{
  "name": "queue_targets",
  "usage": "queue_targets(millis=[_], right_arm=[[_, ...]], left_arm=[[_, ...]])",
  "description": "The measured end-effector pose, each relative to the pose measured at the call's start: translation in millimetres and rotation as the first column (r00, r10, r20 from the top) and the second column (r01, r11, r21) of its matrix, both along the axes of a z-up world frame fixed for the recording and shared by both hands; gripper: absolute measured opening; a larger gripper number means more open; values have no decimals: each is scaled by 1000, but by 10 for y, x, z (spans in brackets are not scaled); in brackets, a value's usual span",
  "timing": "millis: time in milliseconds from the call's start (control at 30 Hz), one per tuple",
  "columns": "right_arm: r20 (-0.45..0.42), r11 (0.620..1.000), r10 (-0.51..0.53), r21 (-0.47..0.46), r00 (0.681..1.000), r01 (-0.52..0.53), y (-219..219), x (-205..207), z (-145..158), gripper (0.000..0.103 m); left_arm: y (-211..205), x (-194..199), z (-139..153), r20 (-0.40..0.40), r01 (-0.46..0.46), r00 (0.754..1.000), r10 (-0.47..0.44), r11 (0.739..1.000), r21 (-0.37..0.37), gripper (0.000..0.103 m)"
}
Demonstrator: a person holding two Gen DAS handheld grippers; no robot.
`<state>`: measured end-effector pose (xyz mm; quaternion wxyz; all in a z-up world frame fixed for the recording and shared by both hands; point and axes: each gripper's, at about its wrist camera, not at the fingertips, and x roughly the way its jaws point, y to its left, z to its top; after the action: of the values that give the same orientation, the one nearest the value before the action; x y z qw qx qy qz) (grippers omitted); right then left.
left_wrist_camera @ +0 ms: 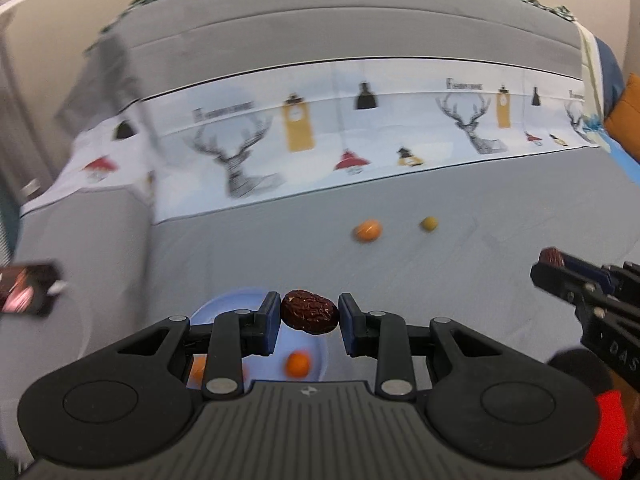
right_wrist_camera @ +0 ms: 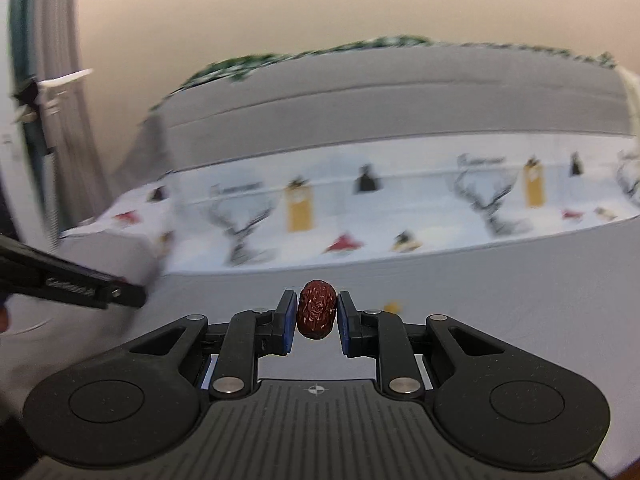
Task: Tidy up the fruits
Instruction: 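Carry both red dates over the blue plate with both tools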
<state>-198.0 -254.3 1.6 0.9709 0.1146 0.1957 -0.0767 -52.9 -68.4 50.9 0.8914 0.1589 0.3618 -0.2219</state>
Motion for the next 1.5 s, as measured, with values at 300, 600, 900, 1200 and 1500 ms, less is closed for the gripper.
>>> queue_targets(millis=[300, 600, 900, 1200, 1500], right_arm=[[-95, 984, 173, -16, 980, -176, 950, -292, -48, 23], [-105, 976, 198, -76, 975, -206, 1220, -357, 65, 23], [-119, 974, 192, -98, 974, -204, 1263, -336, 67, 23], [-146, 970, 207, -95, 967, -222, 1306, -271, 22, 23], [-175, 967, 214, -99, 961, -234, 1313, -193, -1, 23]], left_arm=[[757, -497, -129, -23, -84, 996, 85, 996, 6, 34], [981, -712, -168, -11, -85, 996, 85, 996, -26, 34], [972, -719, -167, -10, -80, 997, 80, 996, -49, 34], [1009, -631, -214, -36, -99, 995, 97, 994, -47, 34], [1014, -553, -245, -49, -109, 993, 106, 993, -54, 34]])
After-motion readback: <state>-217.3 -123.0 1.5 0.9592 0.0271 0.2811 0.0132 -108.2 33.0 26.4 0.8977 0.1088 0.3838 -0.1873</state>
